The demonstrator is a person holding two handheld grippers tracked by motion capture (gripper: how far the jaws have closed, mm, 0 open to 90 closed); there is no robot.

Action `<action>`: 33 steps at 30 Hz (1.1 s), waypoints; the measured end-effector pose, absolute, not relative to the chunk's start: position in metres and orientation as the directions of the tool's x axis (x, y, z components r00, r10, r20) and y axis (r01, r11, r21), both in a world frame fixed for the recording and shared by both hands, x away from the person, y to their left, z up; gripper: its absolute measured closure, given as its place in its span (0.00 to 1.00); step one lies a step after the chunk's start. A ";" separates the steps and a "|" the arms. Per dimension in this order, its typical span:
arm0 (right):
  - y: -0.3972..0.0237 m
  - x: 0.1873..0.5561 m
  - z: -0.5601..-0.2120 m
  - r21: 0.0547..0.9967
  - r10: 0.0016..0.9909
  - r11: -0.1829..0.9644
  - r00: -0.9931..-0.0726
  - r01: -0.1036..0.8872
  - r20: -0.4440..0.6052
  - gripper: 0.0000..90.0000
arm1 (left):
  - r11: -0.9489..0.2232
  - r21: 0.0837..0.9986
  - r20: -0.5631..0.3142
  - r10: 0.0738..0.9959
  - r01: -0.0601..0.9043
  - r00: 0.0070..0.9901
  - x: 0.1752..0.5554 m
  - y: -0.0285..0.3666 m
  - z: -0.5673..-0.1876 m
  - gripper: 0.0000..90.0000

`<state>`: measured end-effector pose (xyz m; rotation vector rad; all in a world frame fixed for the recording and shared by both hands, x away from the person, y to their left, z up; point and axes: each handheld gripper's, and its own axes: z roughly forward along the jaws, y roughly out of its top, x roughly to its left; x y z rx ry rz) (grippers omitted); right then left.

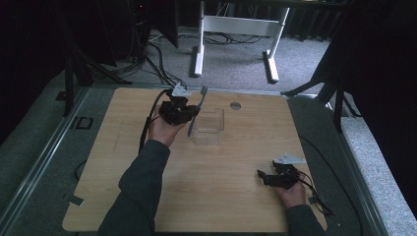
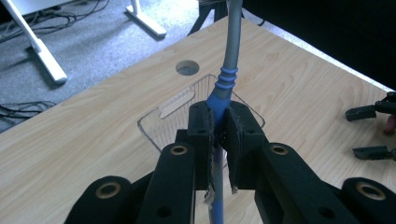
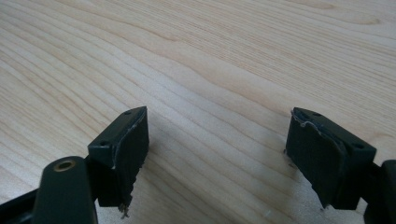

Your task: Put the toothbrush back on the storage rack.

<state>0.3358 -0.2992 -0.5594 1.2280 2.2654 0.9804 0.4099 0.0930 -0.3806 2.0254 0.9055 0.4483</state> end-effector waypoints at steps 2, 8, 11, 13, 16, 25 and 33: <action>-0.299 0.336 -0.559 0.730 0.839 0.373 -0.545 0.572 -0.002 0.23 | -0.371 0.823 -0.020 0.738 0.431 0.674 0.410 0.092 -0.381 0.90; -0.299 0.336 -0.559 0.731 0.838 0.374 -0.545 0.571 -0.002 0.23 | -0.362 0.833 -0.022 0.735 0.419 0.678 0.411 0.090 -0.382 0.90; -0.299 0.336 -0.559 0.730 0.838 0.373 -0.545 0.572 -0.002 0.23 | -0.355 0.841 -0.022 0.732 0.409 0.681 0.411 0.090 -0.382 0.90; -0.299 0.336 -0.559 0.730 0.838 0.374 -0.545 0.572 -0.002 0.23 | -0.351 0.843 -0.025 0.731 0.407 0.682 0.411 0.089 -0.382 0.90; -0.299 0.336 -0.559 0.730 0.838 0.374 -0.546 0.571 -0.003 0.23 | -0.334 0.857 -0.027 0.730 0.392 0.683 0.412 0.089 -0.382 0.90; -0.299 0.336 -0.559 0.730 0.838 0.374 -0.545 0.572 -0.002 0.23 | -0.294 0.882 -0.029 0.747 0.369 0.664 0.413 0.087 -0.382 0.90; -0.299 0.336 -0.559 0.730 0.838 0.373 -0.545 0.573 -0.001 0.23 | -0.274 0.893 -0.023 0.764 0.357 0.645 0.416 0.085 -0.385 0.90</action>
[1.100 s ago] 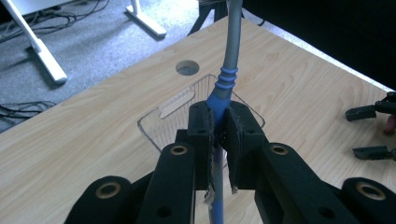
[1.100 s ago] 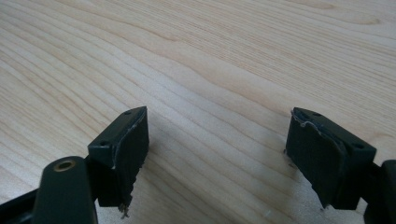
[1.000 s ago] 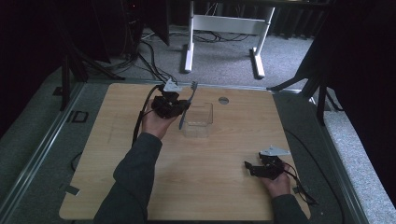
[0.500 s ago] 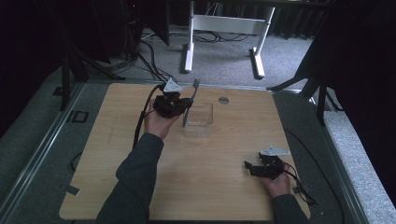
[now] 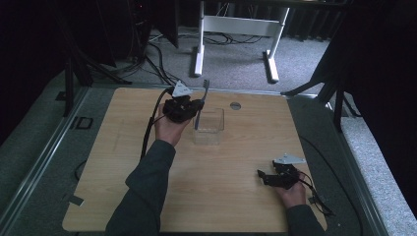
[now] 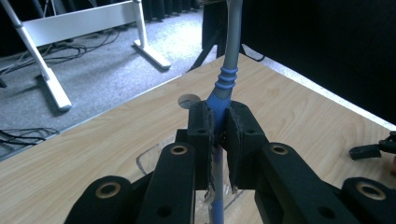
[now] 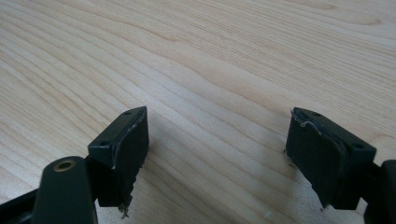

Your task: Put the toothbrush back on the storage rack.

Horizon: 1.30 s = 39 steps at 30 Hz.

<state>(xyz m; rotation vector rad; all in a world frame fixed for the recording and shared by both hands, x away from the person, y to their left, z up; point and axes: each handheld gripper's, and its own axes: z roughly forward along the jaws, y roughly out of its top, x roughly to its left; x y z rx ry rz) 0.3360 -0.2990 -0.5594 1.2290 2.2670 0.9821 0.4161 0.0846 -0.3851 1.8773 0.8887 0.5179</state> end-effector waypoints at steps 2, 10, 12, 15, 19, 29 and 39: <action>-0.299 0.336 -0.559 0.730 0.837 0.375 -0.547 0.572 -0.002 0.23 | -0.263 0.900 -0.022 0.771 0.349 0.637 0.418 0.084 -0.387 0.90; -0.299 0.336 -0.559 0.729 0.837 0.375 -0.547 0.572 -0.002 0.23 | -0.257 0.907 -0.009 0.780 0.334 0.625 0.421 0.082 -0.390 0.90; -0.299 0.336 -0.559 0.730 0.837 0.376 -0.547 0.571 -0.003 0.23 | -0.261 0.906 -0.005 0.781 0.334 0.625 0.423 0.082 -0.392 0.90; -0.299 0.336 -0.559 0.730 0.837 0.376 -0.548 0.571 -0.003 0.23 | -0.263 0.906 -0.003 0.779 0.331 0.627 0.423 0.081 -0.393 0.90; -0.299 0.336 -0.559 0.730 0.837 0.376 -0.547 0.571 -0.003 0.23 | -0.273 0.907 0.009 0.774 0.320 0.633 0.425 0.080 -0.395 0.90; -0.299 0.336 -0.559 0.729 0.837 0.376 -0.548 0.572 -0.002 0.23 | -0.312 0.889 0.037 0.778 0.335 0.628 0.429 0.075 -0.403 0.90; -0.299 0.336 -0.559 0.729 0.837 0.376 -0.547 0.572 -0.002 0.23 | -0.342 0.871 0.050 0.775 0.352 0.631 0.435 0.070 -0.411 0.90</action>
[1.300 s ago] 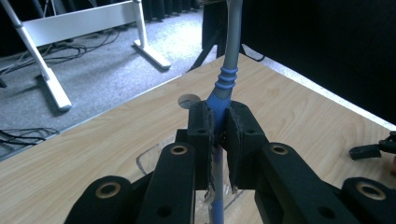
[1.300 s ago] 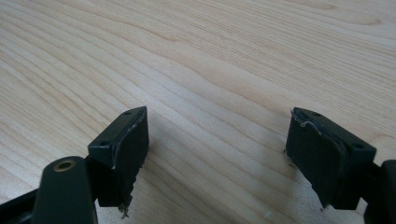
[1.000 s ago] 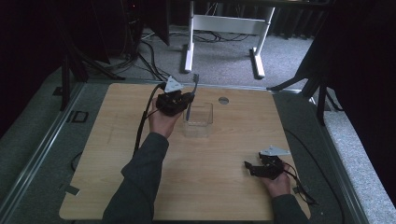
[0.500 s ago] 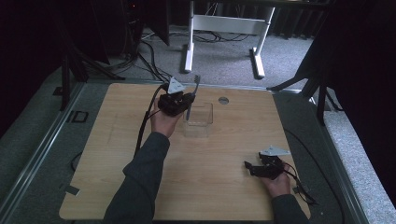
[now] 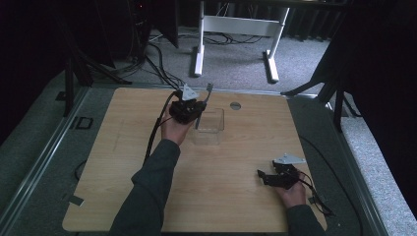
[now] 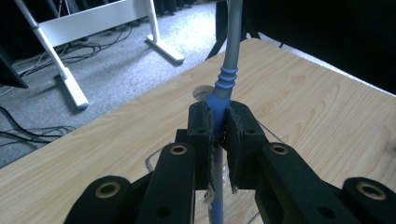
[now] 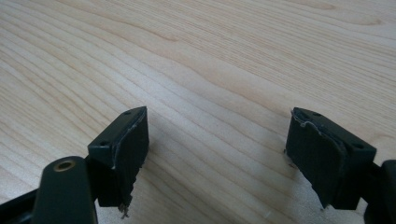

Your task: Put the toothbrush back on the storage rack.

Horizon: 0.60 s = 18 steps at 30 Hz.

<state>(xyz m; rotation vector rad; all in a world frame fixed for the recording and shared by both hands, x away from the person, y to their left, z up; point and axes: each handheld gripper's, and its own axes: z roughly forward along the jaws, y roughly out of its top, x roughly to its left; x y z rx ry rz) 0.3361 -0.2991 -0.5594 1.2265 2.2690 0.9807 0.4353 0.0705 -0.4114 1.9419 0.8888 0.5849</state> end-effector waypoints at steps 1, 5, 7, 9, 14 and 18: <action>-0.299 0.336 -0.559 0.729 0.837 0.376 -0.547 0.572 -0.002 0.23 | -0.344 0.869 0.049 0.774 0.356 0.631 0.436 0.070 -0.412 0.90; -0.299 0.336 -0.559 0.729 0.837 0.375 -0.547 0.572 -0.002 0.23 | -0.362 0.860 0.059 0.770 0.359 0.636 0.438 0.067 -0.417 0.90; -0.299 0.336 -0.559 0.729 0.837 0.376 -0.547 0.572 -0.002 0.23 | -0.367 0.857 0.060 0.769 0.363 0.637 0.439 0.065 -0.419 0.90; -0.299 0.336 -0.559 0.729 0.837 0.376 -0.547 0.572 -0.002 0.23 | -0.367 0.857 0.060 0.769 0.363 0.637 0.439 0.065 -0.419 0.90; -0.299 0.336 -0.559 0.729 0.837 0.376 -0.547 0.572 -0.003 0.23 | -0.403 0.833 0.075 0.762 0.380 0.644 0.442 0.060 -0.428 0.90; -0.299 0.336 -0.559 0.729 0.837 0.376 -0.547 0.572 -0.003 0.23 | -0.428 0.812 0.080 0.755 0.397 0.651 0.444 0.057 -0.434 0.90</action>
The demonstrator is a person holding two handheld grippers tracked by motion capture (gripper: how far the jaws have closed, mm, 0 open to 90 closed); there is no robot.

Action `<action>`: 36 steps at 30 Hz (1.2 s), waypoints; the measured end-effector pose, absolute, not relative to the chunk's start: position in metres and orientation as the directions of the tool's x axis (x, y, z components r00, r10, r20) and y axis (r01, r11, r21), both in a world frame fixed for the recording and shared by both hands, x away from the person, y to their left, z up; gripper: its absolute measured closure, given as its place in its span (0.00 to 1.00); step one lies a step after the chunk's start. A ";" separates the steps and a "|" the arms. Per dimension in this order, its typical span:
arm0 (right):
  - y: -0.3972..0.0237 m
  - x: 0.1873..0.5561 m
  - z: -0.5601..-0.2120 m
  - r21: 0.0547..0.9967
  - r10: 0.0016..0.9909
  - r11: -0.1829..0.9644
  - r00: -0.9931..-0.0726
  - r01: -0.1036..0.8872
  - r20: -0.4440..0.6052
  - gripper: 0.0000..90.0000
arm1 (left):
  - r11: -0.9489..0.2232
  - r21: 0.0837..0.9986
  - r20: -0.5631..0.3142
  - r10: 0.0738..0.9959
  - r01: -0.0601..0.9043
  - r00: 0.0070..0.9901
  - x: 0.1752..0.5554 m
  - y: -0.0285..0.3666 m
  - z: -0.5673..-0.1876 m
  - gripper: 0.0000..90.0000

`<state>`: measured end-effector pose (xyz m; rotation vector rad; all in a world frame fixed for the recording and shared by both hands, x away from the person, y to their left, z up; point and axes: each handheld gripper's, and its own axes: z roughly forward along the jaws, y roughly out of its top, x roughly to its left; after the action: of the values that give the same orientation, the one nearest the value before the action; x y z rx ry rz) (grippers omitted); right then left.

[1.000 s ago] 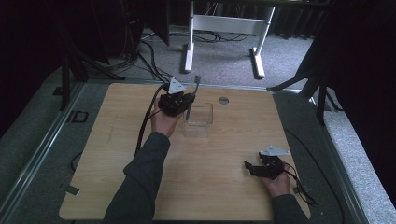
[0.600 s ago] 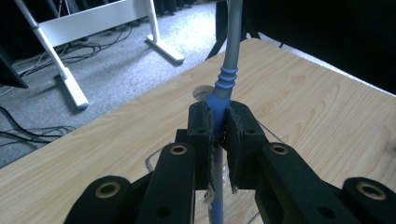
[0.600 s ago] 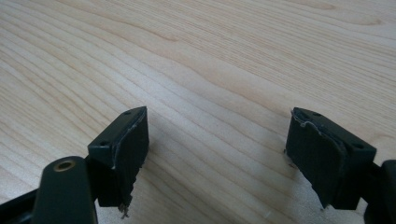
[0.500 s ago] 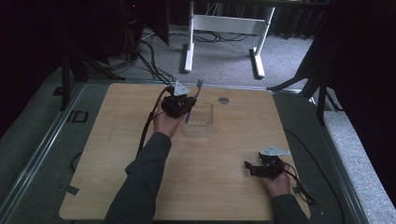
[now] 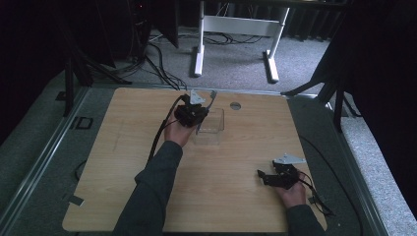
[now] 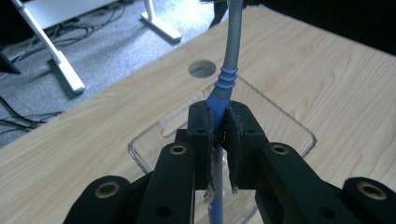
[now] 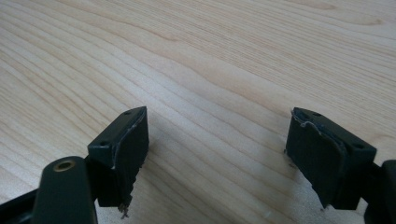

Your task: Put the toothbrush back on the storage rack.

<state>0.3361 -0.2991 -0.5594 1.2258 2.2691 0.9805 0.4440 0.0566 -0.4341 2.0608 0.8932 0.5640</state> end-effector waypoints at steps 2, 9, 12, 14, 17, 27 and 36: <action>-0.299 0.336 -0.559 0.729 0.837 0.376 -0.547 0.571 -0.003 0.23 | -0.437 0.802 0.079 0.755 0.408 0.651 0.444 0.055 -0.437 0.90; -0.299 0.336 -0.559 0.729 0.837 0.376 -0.547 0.572 -0.002 0.23 | -0.469 0.770 0.083 0.745 0.432 0.662 0.440 0.055 -0.453 0.90; -0.299 0.336 -0.559 0.729 0.837 0.376 -0.548 0.572 -0.002 0.23 | -0.470 0.770 0.083 0.745 0.431 0.662 0.439 0.058 -0.455 0.84; -0.299 0.336 -0.559 0.729 0.837 0.377 -0.548 0.572 -0.003 0.23 | -0.443 0.795 0.083 0.757 0.415 0.648 0.436 0.061 -0.453 0.74; -0.299 0.336 -0.559 0.729 0.836 0.377 -0.548 0.572 -0.003 0.23 | -0.404 0.823 0.066 0.766 0.399 0.640 0.431 0.068 -0.447 0.65; -0.299 0.336 -0.559 0.729 0.836 0.377 -0.548 0.571 -0.003 0.23 | -0.343 0.858 0.046 0.792 0.382 0.609 0.422 0.092 -0.434 0.59; -0.299 0.336 -0.559 0.729 0.836 0.377 -0.548 0.571 -0.003 0.23 | -0.269 0.862 0.000 0.848 0.430 0.530 0.415 0.130 -0.439 0.55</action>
<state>0.3361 -0.2990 -0.5594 1.2243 2.2705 0.9799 0.4149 0.1295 -0.4391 1.8906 1.0480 0.5991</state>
